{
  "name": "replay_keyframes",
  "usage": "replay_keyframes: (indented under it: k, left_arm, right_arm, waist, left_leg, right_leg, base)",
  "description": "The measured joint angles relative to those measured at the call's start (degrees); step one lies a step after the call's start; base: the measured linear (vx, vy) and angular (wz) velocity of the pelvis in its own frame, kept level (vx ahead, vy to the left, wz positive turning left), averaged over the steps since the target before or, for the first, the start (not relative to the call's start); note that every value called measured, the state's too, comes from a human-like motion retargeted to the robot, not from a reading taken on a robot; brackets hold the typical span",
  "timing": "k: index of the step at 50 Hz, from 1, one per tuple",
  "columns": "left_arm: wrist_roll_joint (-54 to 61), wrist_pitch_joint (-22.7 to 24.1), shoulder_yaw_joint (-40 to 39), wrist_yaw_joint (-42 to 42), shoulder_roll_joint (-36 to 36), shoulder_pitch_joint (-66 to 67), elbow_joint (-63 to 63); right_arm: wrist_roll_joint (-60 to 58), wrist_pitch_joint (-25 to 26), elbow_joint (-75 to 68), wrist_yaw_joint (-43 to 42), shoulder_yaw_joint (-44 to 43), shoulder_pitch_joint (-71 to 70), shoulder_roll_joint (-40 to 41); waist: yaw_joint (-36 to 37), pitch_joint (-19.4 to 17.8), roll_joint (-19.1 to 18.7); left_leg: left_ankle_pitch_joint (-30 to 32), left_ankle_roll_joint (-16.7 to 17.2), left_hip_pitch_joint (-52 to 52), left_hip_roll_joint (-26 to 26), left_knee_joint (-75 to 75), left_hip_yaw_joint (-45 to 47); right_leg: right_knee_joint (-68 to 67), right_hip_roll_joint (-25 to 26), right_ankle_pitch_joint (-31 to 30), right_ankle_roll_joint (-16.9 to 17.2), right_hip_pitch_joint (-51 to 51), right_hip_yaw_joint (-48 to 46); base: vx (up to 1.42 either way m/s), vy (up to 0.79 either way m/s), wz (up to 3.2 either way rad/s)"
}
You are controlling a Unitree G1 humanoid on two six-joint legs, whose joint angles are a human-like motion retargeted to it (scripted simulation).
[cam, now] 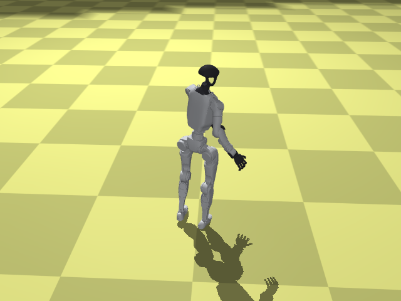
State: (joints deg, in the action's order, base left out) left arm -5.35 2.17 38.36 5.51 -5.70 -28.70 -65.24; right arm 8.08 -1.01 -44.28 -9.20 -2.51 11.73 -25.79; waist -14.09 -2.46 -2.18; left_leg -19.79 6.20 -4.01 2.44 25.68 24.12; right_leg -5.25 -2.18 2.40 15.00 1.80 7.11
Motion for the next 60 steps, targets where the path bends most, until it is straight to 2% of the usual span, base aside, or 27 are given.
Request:
replay_keyframes:
  k: [4,7,9,12,14,16,18,20,23,25,27,30,32,35,38,41,42,45,47,48,50,53,55,57,60]
  left_arm:
    - [-4.73,0.98,2.82,-0.51,3.97,-5.08,-5.78]
    - [-6.26,1.08,6.08,-0.43,6.75,-7.46,-7.96]
    - [-5.96,0.94,8.44,-0.09,8.18,-8.76,-8.45]
    - [-5.12,-0.01,11.02,0.20,9.50,-9.82,-8.32]
    - [-4.95,-1.01,11.62,-0.08,10.08,-10.13,-8.04]
    - [-4.85,-1.42,12.33,-0.50,10.55,-9.66,-7.77]
    - [-4.69,-1.19,13.56,-1.02,10.99,-8.82,-7.48]
    - [-4.71,-0.94,15.24,-1.58,11.35,-8.05,-6.99]
    - [-5.01,-1.11,17.53,-1.87,11.80,-7.89,-6.03]
    - [-5.40,-1.10,18.39,-1.89,12.11,-8.08,-5.68]
    - [-5.78,-0.85,18.82,-1.65,12.21,-8.10,-5.55]
    - [-5.76,0.25,19.31,-0.58,11.69,-7.59,-5.35]
    - [-5.48,0.97,19.59,-0.40,11.08,-7.11,-5.14]
    - [-4.80,1.85,19.92,-1.04,9.86,-6.81,-4.74]
    - [-3.78,2.58,19.92,-1.42,8.47,-7.21,-4.75]
    - [-2.68,2.48,19.52,-1.56,7.62,-7.86,-5.77]
    - [-2.11,2.17,19.17,-1.54,7.53,-8.20,-6.37]
    - [0.23,0.18,17.06,-1.03,8.04,-9.26,-8.77]
    - [1.74,-1.29,14.69,-0.51,8.85,-9.90,-10.30]
    - [2.55,-1.86,13.28,-0.23,9.36,-10.34,-10.93]
    - [4.31,-2.36,10.92,0.30,10.18,-10.53,-11.56]
    - [7.16,-2.09,8.87,0.55,11.07,-10.06,-11.09]
    - [8.85,-2.18,8.24,0.68,11.46,-9.97,-10.36]
    - [9.91,-2.60,7.79,0.71,11.68,-9.94,-9.86]
    - [10.66,-3.32,6.90,0.29,11.96,-10.30,-9.76]
  right_arm:
    - [4.35,-1.09,-4.85,1.70,-2.04,1.12,1.22]
    - [6.64,-1.41,-7.22,1.99,-2.34,2.05,1.44]
    - [8.02,-1.60,-7.84,1.49,-2.39,2.21,1.39]
    - [10.15,-1.97,-7.15,0.47,-2.67,2.67,1.36]
    - [10.88,-1.98,-5.74,0.27,-3.43,3.20,1.18]
    - [10.67,-1.91,-3.99,0.64,-4.43,4.36,1.07]
    - [9.82,-1.71,-2.20,1.54,-5.39,5.77,0.85]
    - [9.38,-1.46,-0.74,2.47,-6.11,6.91,0.39]
    - [10.18,-1.18,-0.03,2.57,-6.58,7.28,-0.45]
    - [10.19,-0.74,-0.36,2.39,-6.48,7.06,-0.71]
    - [9.68,-0.25,-1.10,2.15,-5.79,6.66,-0.72]
    - [8.44,-0.28,-2.44,1.38,-3.61,5.74,-0.69]
    - [7.56,-0.45,-3.44,1.21,-1.79,4.69,-0.87]
    - [6.77,-0.50,-5.10,1.75,0.60,2.70,-1.38]
    - [6.69,-0.82,-6.68,2.32,2.09,1.29,-1.76]
    - [7.38,-0.91,-7.50,2.32,2.39,1.35,-1.46]
    - [7.91,-0.91,-7.68,2.17,2.27,1.54,-1.22]
    - [10.42,-0.95,-7.72,1.55,1.41,2.83,-0.29]
    - [11.54,-0.96,-7.28,1.68,0.36,4.19,0.24]
    - [11.76,-0.89,-6.96,1.91,-0.35,4.82,0.34]
    - [11.46,-0.72,-6.21,2.52,-1.81,6.42,0.64]
    - [10.16,0.04,-5.25,3.77,-3.85,8.40,1.01]
    - [10.53,0.68,-5.36,3.91,-4.56,8.52,1.04]
    - [11.67,1.07,-6.34,3.16,-3.97,7.65,0.98]
    - [12.36,1.86,-9.27,2.19,-1.67,4.60,0.46]
  waist:
    - [1.32,0.20,-1.48]
    - [-0.74,0.62,-1.91]
    - [-3.35,0.30,-2.50]
    - [-7.73,-1.12,-4.30]
    - [-10.84,-1.64,-5.29]
    - [-13.76,-1.22,-5.61]
    - [-16.28,-0.24,-5.48]
    - [-17.66,0.61,-5.74]
    - [-17.14,0.58,-6.83]
    - [-16.11,0.31,-6.40]
    - [-14.99,0.01,-4.98]
    - [-13.38,-0.42,-3.31]
    - [-12.37,-0.34,-2.53]
    - [-10.92,-0.16,-1.86]
    - [-9.62,-0.48,-1.95]
    - [-10.08,-0.33,-1.46]
    - [-10.65,-0.50,-1.45]
    - [-13.09,-2.06,-2.60]
    - [-15.00,-3.00,-3.69]
    - [-16.00,-3.27,-4.15]
    - [-17.47,-3.12,-4.61]
    - [-18.16,-1.91,-4.19]
    - [-17.48,-1.65,-4.22]
    - [-16.23,-1.98,-4.37]
    - [-14.44,-2.73,-3.31]
  left_leg:
    - [5.68,2.57,1.11,1.11,-13.83,-2.94]
    - [7.25,2.08,1.65,-0.49,-16.42,-4.83]
    - [6.79,1.83,2.53,-0.84,-17.28,-4.76]
    - [7.16,2.47,4.58,0.46,-19.07,-4.80]
    - [7.28,3.20,5.54,0.81,-19.74,-4.66]
    - [6.93,3.69,6.54,0.16,-20.14,-4.23]
    - [6.43,3.47,8.05,-1.41,-20.98,-3.57]
    - [5.92,2.75,9.84,-2.79,-22.20,-2.36]
    - [4.97,1.45,11.06,-3.24,-21.06,0.60]
    - [5.06,-0.31,9.87,-3.26,-15.53,2.56]
    - [5.16,-1.74,5.88,-2.71,-4.85,2.81]
    - [3.83,-1.09,-1.47,-1.40,8.99,0.49]
    - [2.58,-0.76,-4.09,-0.42,10.45,0.72]
    - [1.21,-1.21,-4.44,1.89,2.96,3.14]
    - [5.62,0.05,-2.60,2.89,-8.90,1.93]
    - [7.12,1.48,-1.12,1.93,-12.34,0.99]
    - [6.97,2.05,-0.50,1.79,-12.88,0.93]
    - [7.40,3.68,1.81,2.55,-15.25,-0.04]
    - [8.04,4.69,3.08,2.97,-16.70,-1.19]
    - [8.23,5.08,3.61,2.76,-17.32,-1.73]
    - [8.16,5.55,4.79,1.77,-18.37,-2.39]
    - [7.10,4.59,7.12,-1.37,-19.85,-2.68]
    - [5.90,3.33,8.46,-2.89,-20.22,-2.46]
    - [4.86,1.72,8.75,-3.31,-18.36,-1.83]
    - [4.48,-1.20,6.02,-3.33,-8.48,-0.64]
  right_leg:
    - [1.47,2.21,0.35,0.00,-1.25,2.69]
    - [2.09,0.92,1.51,-0.32,-1.73,4.04]
    - [0.72,0.72,2.23,-3.26,-1.21,3.00]
    - [-5.69,2.08,5.89,-10.69,1.81,-2.92]
    - [-10.12,2.25,9.08,-12.45,5.07,-7.70]
    - [-9.50,2.38,8.29,-10.76,6.91,-10.05]
    - [-5.59,3.04,3.14,-7.61,7.41,-8.53]
    - [-2.57,3.76,-1.48,-6.13,7.05,-5.05]
    - [-2.34,3.83,0.05,-7.14,5.88,-1.38]
    - [-2.10,2.88,0.54,-6.45,4.76,0.93]
    - [-1.47,1.29,0.40,-5.19,3.30,3.21]
    - [-0.09,-0.27,0.13,-3.25,1.50,6.17]
    - [0.70,-1.15,-0.22,-1.59,0.99,7.90]
    - [1.37,-1.67,-0.53,0.00,0.62,9.92]
    - [1.64,-1.05,0.34,0.00,0.17,11.92]
    - [0.74,-1.51,1.89,-1.64,0.20,12.38]
    - [-0.32,-1.35,2.40,-3.24,0.41,11.46]
    - [-6.38,0.81,5.32,-11.23,2.18,5.52]
    - [-9.69,2.69,8.19,-14.05,4.08,1.94]
    - [-10.07,3.32,9.06,-13.86,4.93,0.50]
    - [-7.14,4.14,8.63,-11.08,5.75,-1.56]
    - [0.04,4.55,0.29,-5.08,5.98,-0.36]
    - [1.60,4.50,-4.44,-4.75,5.73,1.81]
    - [0.42,3.92,-2.55,-6.36,5.05,2.67]
    - [-1.13,1.76,0.15,-6.46,3.54,3.47]
  base:
    - [0.25,0.10,-0.78]
    - [0.19,0.33,-0.15]
    - [0.19,0.27,0.12]
    - [0.23,0.17,0.06]
    - [0.28,0.11,0.00]
    - [0.33,0.08,-0.06]
    - [0.37,0.06,-0.19]
    - [0.36,0.06,-0.53]
    - [0.32,0.07,-0.92]
    - [0.28,0.08,-0.99]
    - [0.25,0.10,-0.93]
    - [0.23,0.13,-0.89]
    - [0.21,0.16,-0.79]
    - [0.21,0.16,-0.74]
    - [0.20,0.24,-0.74]
    - [0.17,0.30,-0.30]
    - [0.17,0.27,0.14]
    - [0.19,0.25,0.38]
    - [0.22,0.20,0.59]
    - [0.26,0.17,0.61]
    - [0.29,0.14,0.51]
    - [0.31,0.11,0.24]
    - [0.28,0.12,-0.09]
    - [0.25,0.12,-0.26]
    - [0.23,0.13,-0.22]
